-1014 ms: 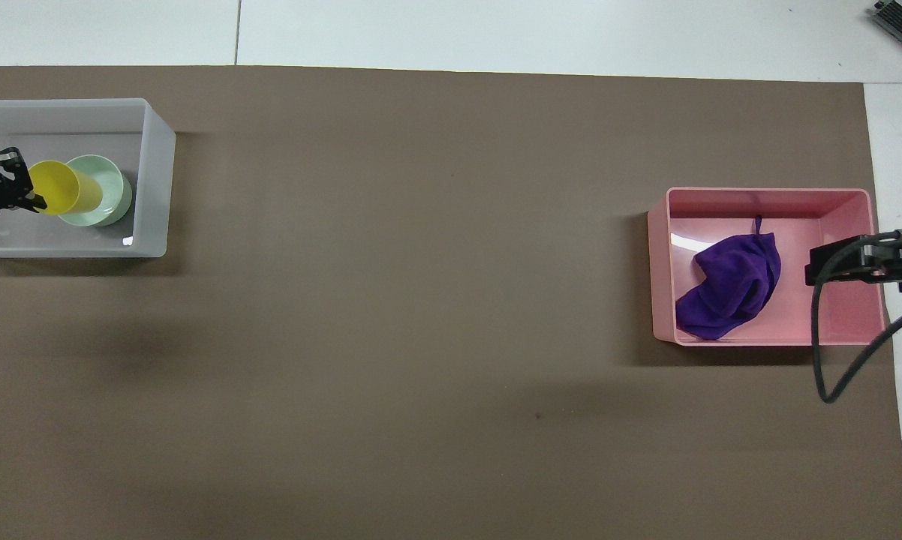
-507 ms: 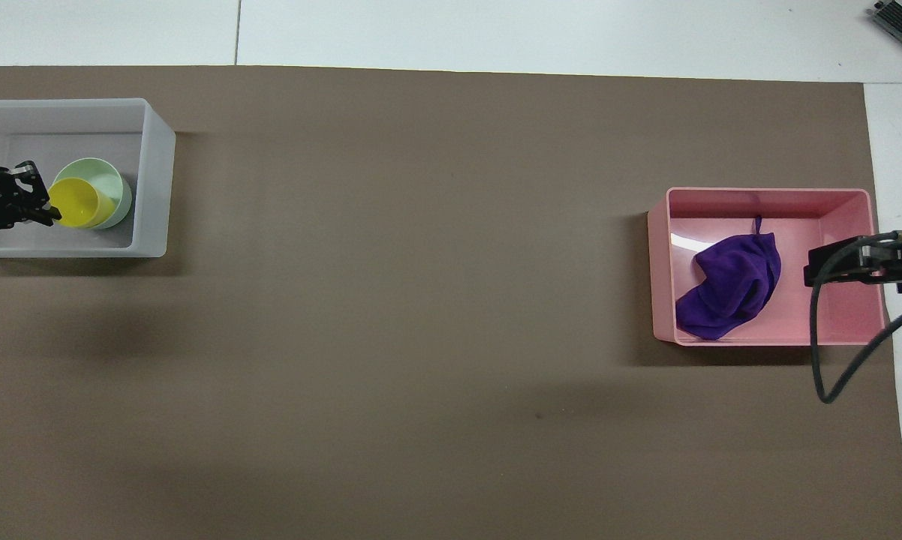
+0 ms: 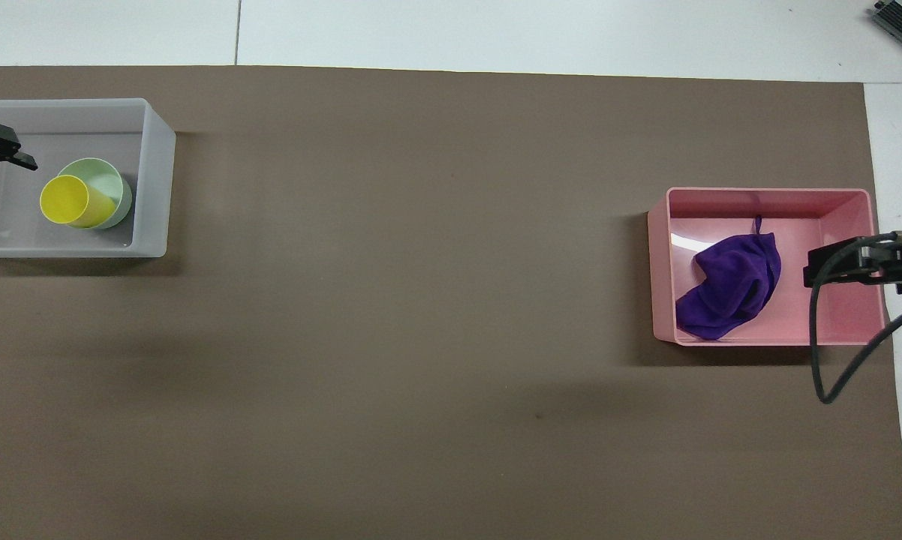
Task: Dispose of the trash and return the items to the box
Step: 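Open the left gripper and withdraw it from the clear box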
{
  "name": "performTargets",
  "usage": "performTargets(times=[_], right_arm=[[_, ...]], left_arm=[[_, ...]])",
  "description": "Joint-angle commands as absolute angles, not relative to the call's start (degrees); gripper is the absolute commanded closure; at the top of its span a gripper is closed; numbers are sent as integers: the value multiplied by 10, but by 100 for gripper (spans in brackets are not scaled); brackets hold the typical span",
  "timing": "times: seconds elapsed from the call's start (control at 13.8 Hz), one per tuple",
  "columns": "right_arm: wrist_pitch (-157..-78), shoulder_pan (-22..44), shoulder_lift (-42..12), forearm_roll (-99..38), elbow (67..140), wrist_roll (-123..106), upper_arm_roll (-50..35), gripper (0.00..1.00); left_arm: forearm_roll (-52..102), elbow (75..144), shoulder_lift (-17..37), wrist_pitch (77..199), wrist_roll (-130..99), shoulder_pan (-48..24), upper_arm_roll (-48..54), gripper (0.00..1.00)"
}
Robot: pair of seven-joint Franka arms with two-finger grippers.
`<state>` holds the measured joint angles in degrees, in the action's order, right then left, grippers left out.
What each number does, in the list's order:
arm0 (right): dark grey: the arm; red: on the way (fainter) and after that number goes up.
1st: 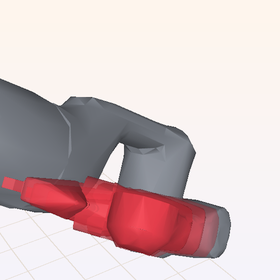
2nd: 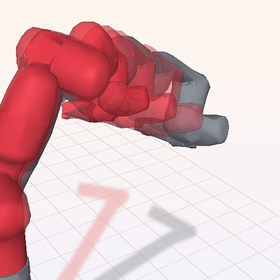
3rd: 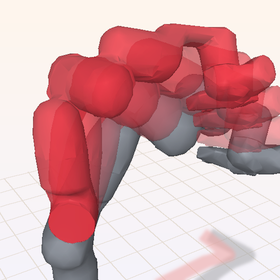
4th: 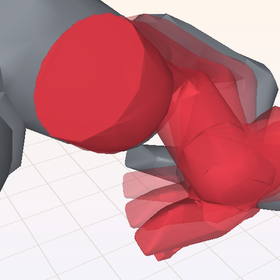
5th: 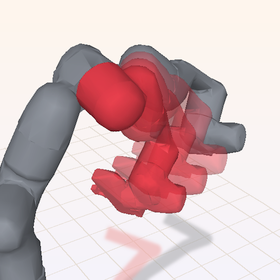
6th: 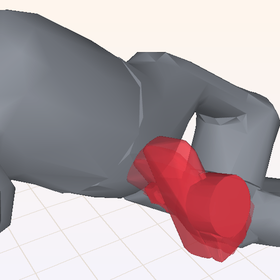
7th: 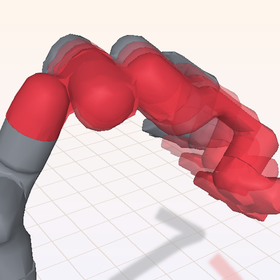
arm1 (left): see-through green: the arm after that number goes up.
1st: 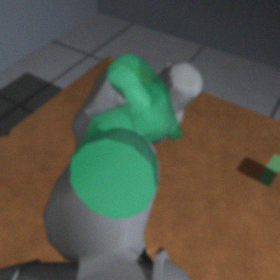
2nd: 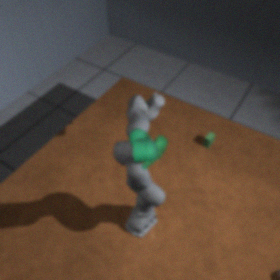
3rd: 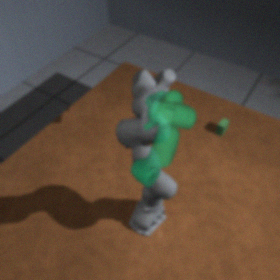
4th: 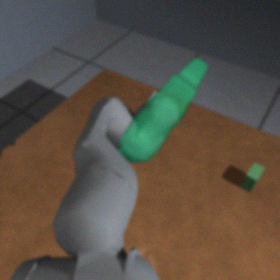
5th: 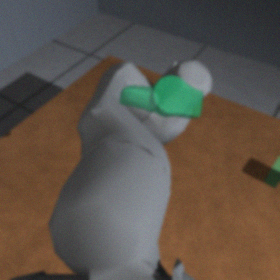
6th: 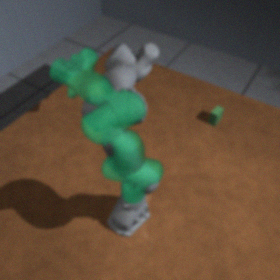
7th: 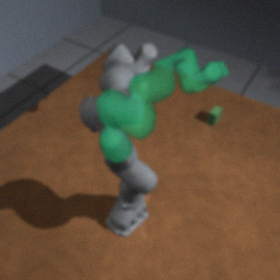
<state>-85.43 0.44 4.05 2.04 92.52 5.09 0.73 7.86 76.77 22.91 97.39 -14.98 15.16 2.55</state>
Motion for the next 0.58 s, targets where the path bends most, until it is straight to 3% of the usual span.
performTargets(times=[0.0, 0.29, 0.51], right_arm=[[-860, 0, 54, 11, 943, 39, 6, 0], [-860, -2, 55, 11, 945, 37, 6, 0], [-860, -2, 57, 11, 946, 37, 6, 0]], left_arm=[[64, 786, 154, 881, -143, 125, 30, 0], [44, 797, 99, 767, -83, 75, 31, 0], [32, 918, 17, 829, -56, 34, 29, 0]])
